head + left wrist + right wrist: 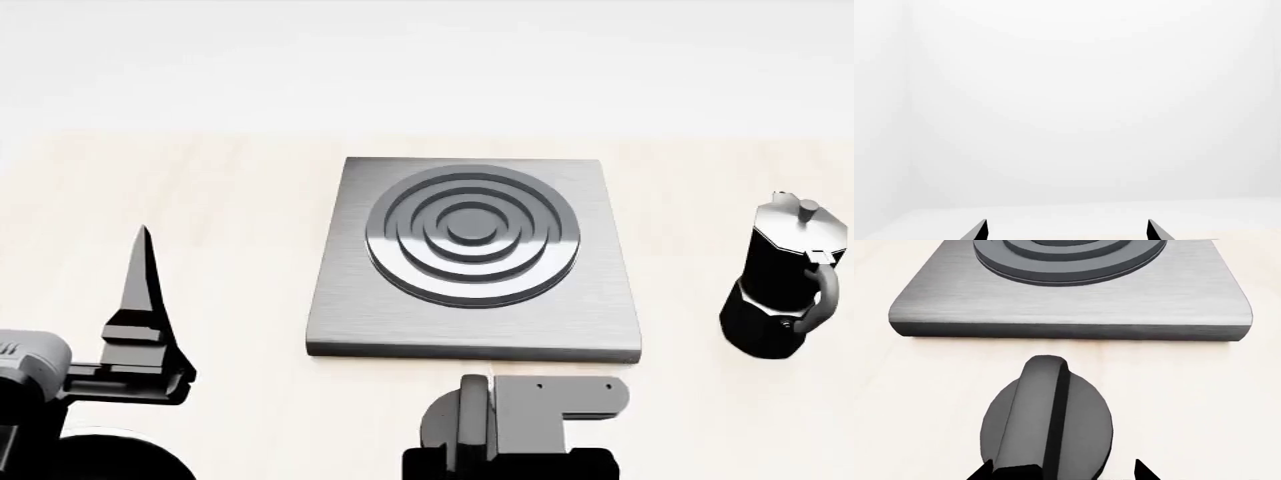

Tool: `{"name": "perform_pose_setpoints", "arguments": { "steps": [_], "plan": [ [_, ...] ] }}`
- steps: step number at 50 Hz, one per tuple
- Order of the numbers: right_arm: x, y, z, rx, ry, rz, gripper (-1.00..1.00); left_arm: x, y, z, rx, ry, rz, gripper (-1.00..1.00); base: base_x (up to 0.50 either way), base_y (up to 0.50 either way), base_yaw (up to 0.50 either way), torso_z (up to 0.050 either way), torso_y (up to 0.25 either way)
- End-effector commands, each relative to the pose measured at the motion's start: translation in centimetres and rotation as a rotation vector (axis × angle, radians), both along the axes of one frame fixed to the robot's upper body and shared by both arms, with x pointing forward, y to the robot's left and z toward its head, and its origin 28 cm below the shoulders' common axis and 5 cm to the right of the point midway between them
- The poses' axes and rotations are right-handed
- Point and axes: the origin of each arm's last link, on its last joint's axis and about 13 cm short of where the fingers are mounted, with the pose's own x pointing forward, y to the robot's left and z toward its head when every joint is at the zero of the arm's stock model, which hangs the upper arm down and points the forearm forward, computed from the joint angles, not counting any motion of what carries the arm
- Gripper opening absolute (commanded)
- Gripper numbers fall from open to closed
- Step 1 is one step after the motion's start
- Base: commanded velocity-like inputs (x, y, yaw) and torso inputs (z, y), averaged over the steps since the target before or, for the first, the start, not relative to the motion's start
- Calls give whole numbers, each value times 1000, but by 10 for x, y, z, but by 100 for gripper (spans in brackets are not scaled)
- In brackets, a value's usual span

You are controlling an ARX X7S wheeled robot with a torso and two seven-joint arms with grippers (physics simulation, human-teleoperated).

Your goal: Turn on the stove.

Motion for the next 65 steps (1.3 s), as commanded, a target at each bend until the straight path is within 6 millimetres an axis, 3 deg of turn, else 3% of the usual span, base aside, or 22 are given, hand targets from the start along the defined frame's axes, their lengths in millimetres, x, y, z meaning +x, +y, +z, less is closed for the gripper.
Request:
{"name": "perform_pose_setpoints", "arguments": {
  "steps": [1,21,50,65],
  "plan": [
    [1,-1,-5,1,11,-4,100,0,0,0,0,0,0,100,0,0,0,0,0],
    [-2,-9,-5,-49,0,-90,100,1,0,-1,-2,1,1,100,0,0,0,0,0],
    [-17,-33,13,-118,-97,-318,100,0,0,0,-2,0,2,100,0,0,0,0,0],
    [-22,-36,23,-132,-144,-361,100,0,0,0,-2,0,2,100,0,0,0,0,0]
  ]
}}
